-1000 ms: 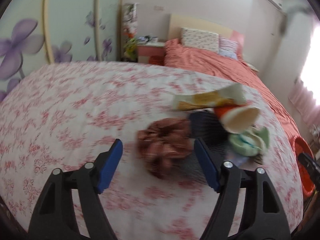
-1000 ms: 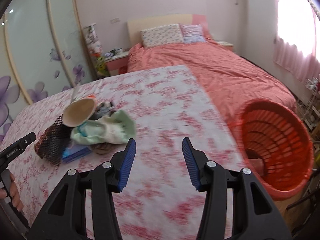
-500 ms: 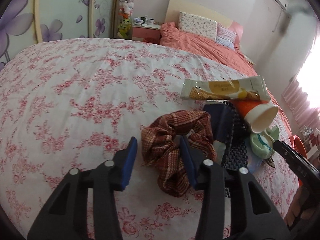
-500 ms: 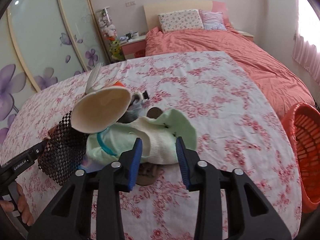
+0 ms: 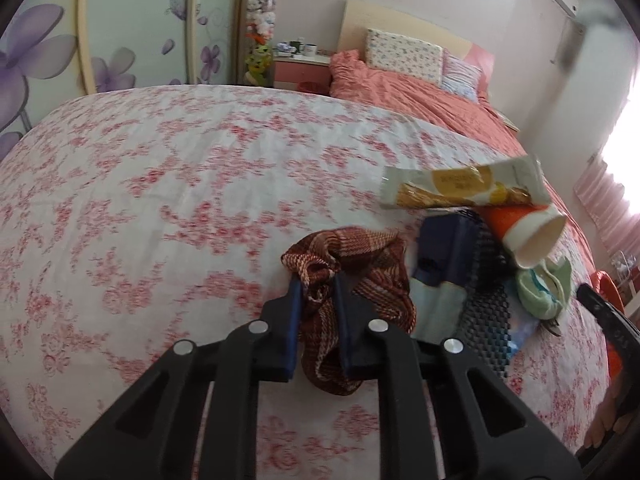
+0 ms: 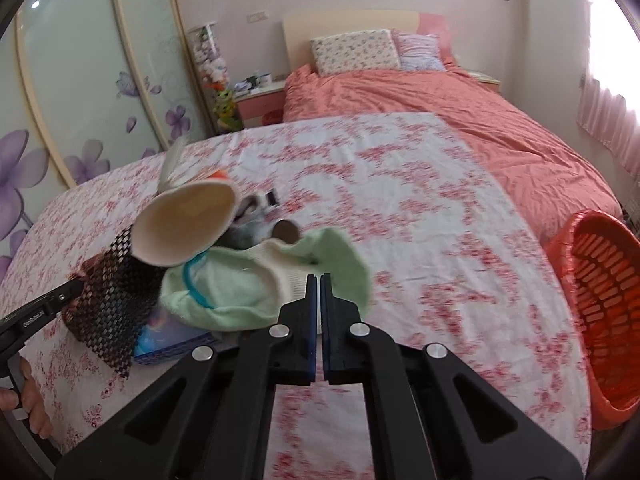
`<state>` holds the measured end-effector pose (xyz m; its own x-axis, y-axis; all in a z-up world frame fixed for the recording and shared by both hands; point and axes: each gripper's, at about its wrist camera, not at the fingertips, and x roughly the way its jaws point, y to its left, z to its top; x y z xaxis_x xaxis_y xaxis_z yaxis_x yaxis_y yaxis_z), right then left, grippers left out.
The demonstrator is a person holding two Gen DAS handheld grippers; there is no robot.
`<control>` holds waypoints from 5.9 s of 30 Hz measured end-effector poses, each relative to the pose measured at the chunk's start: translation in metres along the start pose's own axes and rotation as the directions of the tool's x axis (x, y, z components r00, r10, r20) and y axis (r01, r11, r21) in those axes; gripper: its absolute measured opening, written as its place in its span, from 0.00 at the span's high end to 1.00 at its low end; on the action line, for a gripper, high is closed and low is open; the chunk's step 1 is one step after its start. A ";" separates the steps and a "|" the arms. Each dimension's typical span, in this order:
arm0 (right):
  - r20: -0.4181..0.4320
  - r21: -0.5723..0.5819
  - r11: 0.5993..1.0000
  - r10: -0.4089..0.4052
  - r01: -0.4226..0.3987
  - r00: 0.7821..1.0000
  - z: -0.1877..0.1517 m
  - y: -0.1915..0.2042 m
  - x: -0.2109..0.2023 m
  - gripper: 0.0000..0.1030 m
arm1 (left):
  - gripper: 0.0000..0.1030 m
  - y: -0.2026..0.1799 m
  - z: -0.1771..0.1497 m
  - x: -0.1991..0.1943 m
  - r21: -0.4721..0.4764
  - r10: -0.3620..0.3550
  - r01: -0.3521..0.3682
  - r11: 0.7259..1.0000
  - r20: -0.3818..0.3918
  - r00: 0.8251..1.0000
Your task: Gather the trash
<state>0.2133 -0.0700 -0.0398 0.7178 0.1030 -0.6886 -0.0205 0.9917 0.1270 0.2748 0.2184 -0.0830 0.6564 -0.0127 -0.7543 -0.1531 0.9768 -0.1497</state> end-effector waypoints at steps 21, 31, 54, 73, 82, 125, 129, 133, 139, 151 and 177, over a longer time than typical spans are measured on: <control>-0.091 -0.009 0.996 0.084 -0.085 0.992 -0.001 0.016 0.029 0.72 | 0.62 0.012 0.000 0.019 0.000 0.107 -0.107 0.994 -0.023 0.994; -0.029 0.010 0.998 0.056 -0.056 0.998 -0.003 0.001 0.013 0.98 | 0.59 0.006 0.000 0.020 0.026 0.139 -0.138 0.990 -0.029 0.990; -0.027 0.170 0.985 0.035 -0.030 0.999 0.003 -0.067 0.011 0.35 | 0.55 0.004 -0.001 0.022 0.033 0.133 -0.132 0.991 -0.031 0.991; -0.107 0.072 0.997 -0.005 0.012 0.994 0.016 -0.030 0.051 0.39 | 0.55 0.000 -0.001 0.024 0.047 0.150 -0.148 0.988 -0.034 0.988; -0.108 -0.012 0.995 -0.096 0.096 0.989 0.014 -0.023 0.052 0.70 | 0.55 0.000 -0.001 0.024 0.047 0.150 -0.149 0.988 -0.034 0.988; -0.048 0.073 0.997 0.000 0.004 0.999 0.000 -0.067 -0.004 0.94 | 0.80 -0.013 0.005 -0.029 0.052 0.093 -0.096 0.994 0.066 0.994; -0.005 0.071 0.997 0.009 -0.009 1.000 0.000 -0.069 -0.027 0.94 | 0.80 -0.028 0.008 -0.053 0.065 0.069 -0.076 0.995 0.107 0.992; 0.039 0.090 0.996 0.021 -0.025 0.999 -0.001 -0.077 -0.053 0.94 | 0.80 -0.053 0.009 -0.081 0.100 0.035 -0.051 0.994 0.154 0.987; 0.121 0.117 0.993 0.016 -0.031 0.992 -0.005 -0.096 -0.090 0.94 | 0.80 -0.105 0.002 -0.116 0.180 -0.073 0.038 0.983 0.192 0.979; 0.234 0.213 0.975 -0.109 0.059 0.966 -0.008 -0.154 -0.138 0.94 | 0.80 -0.226 -0.023 -0.126 0.330 -0.305 0.251 0.910 0.124 0.944; 0.212 0.444 0.888 -0.237 0.122 0.948 -0.022 -0.290 -0.118 0.91 | 0.69 -0.459 -0.080 -0.040 0.494 -0.491 0.498 0.713 -0.156 0.857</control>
<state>0.1190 -0.3683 -0.0110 0.8331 -0.1533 -0.5314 0.3785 0.8586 0.3457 0.2597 -0.2468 -0.0357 0.5224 -0.5242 -0.6726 0.5829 0.7952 -0.1670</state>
